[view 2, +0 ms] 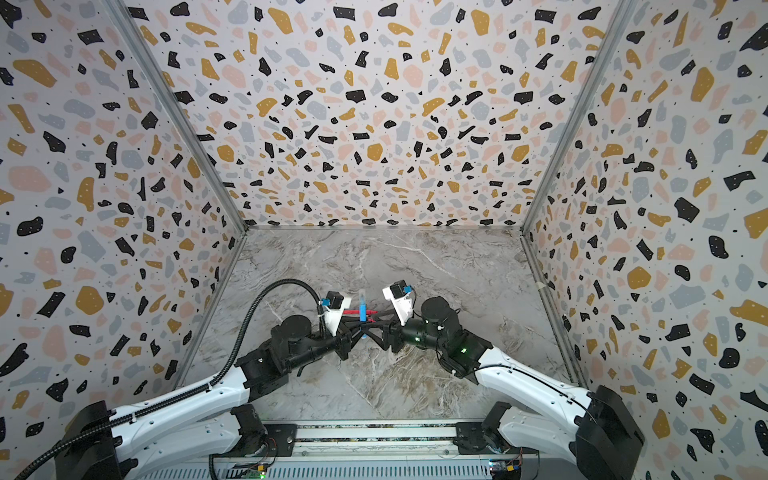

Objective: Insert the pens into the pen caps

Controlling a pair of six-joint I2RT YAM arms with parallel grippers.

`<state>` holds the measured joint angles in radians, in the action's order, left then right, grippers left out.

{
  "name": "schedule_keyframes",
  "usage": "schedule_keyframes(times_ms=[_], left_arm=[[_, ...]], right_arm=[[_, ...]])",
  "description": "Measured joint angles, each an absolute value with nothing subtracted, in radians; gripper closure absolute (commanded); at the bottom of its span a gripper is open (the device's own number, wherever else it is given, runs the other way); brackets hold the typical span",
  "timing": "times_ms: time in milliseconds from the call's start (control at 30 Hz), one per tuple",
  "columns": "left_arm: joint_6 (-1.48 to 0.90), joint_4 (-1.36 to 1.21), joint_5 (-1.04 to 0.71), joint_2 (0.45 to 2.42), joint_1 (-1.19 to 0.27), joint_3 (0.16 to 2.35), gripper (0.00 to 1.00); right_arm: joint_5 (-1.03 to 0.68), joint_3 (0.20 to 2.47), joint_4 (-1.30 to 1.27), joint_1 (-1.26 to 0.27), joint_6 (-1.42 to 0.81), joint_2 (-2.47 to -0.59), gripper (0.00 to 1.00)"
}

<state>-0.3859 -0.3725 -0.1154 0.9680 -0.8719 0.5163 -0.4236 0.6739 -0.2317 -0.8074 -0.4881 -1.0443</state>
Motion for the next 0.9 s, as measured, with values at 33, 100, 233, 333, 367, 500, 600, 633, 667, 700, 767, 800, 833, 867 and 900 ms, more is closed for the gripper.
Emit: schedule_keyframes(times_ms=[33,100,233,333,367,500,600,633,667,700,767,800,833,867,900], left_arm=[[-0.391,-0.398,-0.114,0.965,-0.872,0.514,1.0],[-0.402,-0.435,-0.111,0.951,-0.872,0.501,1.0],[-0.408,-0.451,-0.109,0.937,-0.872,0.481,1.0],[-0.409,-0.45,-0.11,0.937,-0.872,0.478,1.0],[-0.409,-0.451,-0.11,0.938,-0.872,0.478,1.0],[-0.411,-0.451,-0.111,0.938,-0.875,0.478,1.0],[-0.413,-0.451,-0.111,0.938,-0.881,0.478,1.0],[-0.413,-0.451,-0.111,0.939,-0.884,0.478,1.0],[-0.413,-0.452,-0.111,0.939,-0.888,0.478,1.0],[-0.414,-0.452,-0.112,0.94,-0.891,0.478,1.0],[-0.414,-0.453,-0.111,0.943,-0.896,0.478,1.0],[-0.414,-0.454,-0.112,0.945,-0.9,0.478,1.0],[-0.414,-0.454,-0.112,0.947,-0.901,0.478,1.0],[-0.414,-0.455,-0.112,0.949,-0.905,0.478,1.0],[-0.414,-0.455,-0.112,0.951,-0.907,0.478,1.0]], right_arm=[[-0.432,0.69,-0.201,-0.789,-0.48,-1.031,0.4],[-0.447,0.728,-0.156,-0.758,-0.459,-1.01,0.4],[-0.494,0.762,-0.138,-0.753,-0.432,-1.016,0.43],[-0.527,0.762,-0.126,-0.753,-0.425,-1.044,0.43],[-0.535,0.762,-0.126,-0.753,-0.425,-1.054,0.43],[-0.566,0.763,-0.129,-0.754,-0.425,-1.073,0.48],[-0.58,0.779,-0.13,-0.758,-0.424,-1.091,0.49],[-0.582,0.785,-0.131,-0.76,-0.423,-1.096,0.5],[-0.585,0.793,-0.133,-0.761,-0.422,-1.103,0.5],[-0.588,0.799,-0.135,-0.762,-0.421,-1.108,0.51],[-0.591,0.812,-0.136,-0.764,-0.418,-1.118,0.53],[-0.592,0.817,-0.136,-0.764,-0.417,-1.122,0.54],[-0.593,0.823,-0.137,-0.764,-0.416,-1.127,0.55],[-0.594,0.828,-0.139,-0.764,-0.414,-1.133,0.56],[-0.595,0.833,-0.142,-0.764,-0.413,-1.139,0.58]])
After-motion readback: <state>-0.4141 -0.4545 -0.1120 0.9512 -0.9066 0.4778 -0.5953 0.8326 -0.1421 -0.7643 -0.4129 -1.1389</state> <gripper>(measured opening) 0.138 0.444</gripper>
